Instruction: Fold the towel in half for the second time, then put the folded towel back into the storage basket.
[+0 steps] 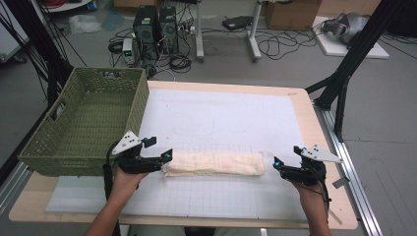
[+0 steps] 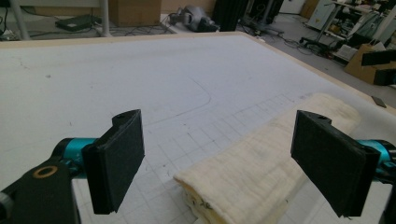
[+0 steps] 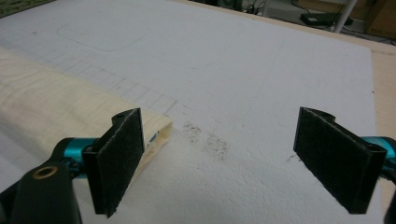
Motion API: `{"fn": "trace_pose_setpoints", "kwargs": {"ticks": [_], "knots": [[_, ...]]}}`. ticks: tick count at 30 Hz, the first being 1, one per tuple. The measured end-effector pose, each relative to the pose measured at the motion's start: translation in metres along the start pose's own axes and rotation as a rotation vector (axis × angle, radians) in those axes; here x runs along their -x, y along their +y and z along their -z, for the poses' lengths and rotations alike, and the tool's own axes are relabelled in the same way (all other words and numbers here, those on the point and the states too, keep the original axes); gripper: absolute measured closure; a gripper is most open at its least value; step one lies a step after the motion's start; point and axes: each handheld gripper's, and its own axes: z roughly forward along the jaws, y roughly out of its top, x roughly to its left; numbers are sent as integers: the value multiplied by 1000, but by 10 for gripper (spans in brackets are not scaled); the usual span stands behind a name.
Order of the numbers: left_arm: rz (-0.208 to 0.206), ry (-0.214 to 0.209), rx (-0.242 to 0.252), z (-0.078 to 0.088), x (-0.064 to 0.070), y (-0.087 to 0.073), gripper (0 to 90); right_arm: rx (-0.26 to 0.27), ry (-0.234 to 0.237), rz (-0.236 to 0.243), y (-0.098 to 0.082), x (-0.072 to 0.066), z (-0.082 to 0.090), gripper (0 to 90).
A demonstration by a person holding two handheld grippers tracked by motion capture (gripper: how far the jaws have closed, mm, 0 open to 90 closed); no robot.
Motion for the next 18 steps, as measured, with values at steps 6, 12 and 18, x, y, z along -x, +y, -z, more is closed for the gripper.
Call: {"fn": "trace_pose_setpoints", "kwargs": {"ticks": [6, 12, 18], "knots": [[-2, -1, 2, 0, 1, 0, 178, 7, 1, -2, -1, 2, 1, 122], [3, -2, -2, 1, -1, 0, 180, 11, 20, -5, -1, 1, -1, 117], [5, 1, -4, 1, -2, 0, 182, 9, 24, -1, -1, 2, -2, 116]]}}
